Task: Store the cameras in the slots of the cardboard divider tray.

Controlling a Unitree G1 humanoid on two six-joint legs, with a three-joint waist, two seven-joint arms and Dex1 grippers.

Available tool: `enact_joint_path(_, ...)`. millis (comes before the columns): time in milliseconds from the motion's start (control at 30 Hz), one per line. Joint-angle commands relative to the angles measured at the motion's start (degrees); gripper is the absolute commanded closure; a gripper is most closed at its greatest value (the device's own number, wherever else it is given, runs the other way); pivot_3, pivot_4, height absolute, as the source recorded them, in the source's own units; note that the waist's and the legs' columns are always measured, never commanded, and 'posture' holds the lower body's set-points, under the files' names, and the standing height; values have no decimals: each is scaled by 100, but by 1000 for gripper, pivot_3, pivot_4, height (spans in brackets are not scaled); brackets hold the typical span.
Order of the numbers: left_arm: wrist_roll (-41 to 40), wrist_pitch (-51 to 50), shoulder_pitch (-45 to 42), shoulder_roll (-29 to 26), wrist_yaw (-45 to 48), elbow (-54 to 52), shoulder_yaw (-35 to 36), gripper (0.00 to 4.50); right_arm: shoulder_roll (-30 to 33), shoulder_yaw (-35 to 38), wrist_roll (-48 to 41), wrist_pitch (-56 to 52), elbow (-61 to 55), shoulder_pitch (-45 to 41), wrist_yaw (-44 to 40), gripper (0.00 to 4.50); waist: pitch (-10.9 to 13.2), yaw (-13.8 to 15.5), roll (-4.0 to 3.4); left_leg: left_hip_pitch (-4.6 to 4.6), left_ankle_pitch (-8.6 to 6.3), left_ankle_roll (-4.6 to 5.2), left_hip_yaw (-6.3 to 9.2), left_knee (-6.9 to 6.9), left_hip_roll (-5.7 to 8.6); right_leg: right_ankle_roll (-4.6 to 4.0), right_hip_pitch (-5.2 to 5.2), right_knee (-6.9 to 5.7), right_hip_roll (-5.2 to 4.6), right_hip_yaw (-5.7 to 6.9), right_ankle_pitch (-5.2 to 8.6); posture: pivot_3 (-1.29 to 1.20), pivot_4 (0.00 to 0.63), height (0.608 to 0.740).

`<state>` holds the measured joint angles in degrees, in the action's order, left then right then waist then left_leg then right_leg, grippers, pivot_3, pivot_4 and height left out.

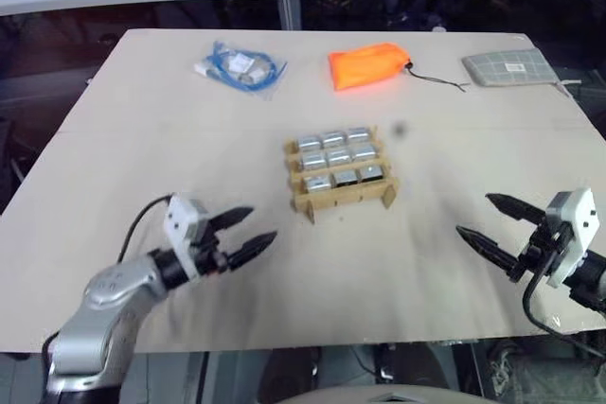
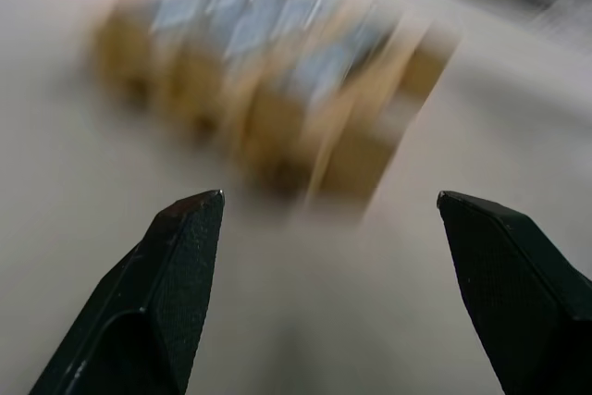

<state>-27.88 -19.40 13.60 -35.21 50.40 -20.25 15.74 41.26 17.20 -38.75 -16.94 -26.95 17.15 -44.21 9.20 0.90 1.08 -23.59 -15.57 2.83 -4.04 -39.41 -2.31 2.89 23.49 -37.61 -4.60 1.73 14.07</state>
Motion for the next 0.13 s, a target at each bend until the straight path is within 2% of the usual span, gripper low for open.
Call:
enact_joint_path(33, 397, 628, 432, 52, -104, -205, 103, 683, -138, -75, 437, 832, 707, -93, -666, 0, -3, -10, 2, 4, 0, 0, -3, 0, -1, -1, -1, -1, 0, -3, 0, 0, 150, 740)
enact_joint_path(133, 543, 847, 667, 133, -207, -285, 12, 683, -202, -115, 585, 1087, 1159, -184, -959, 0, -3, -9, 1, 5, -1, 1, -6, 0, -5, -2, -1, -1, -1, -6, 0, 0, 150, 740)
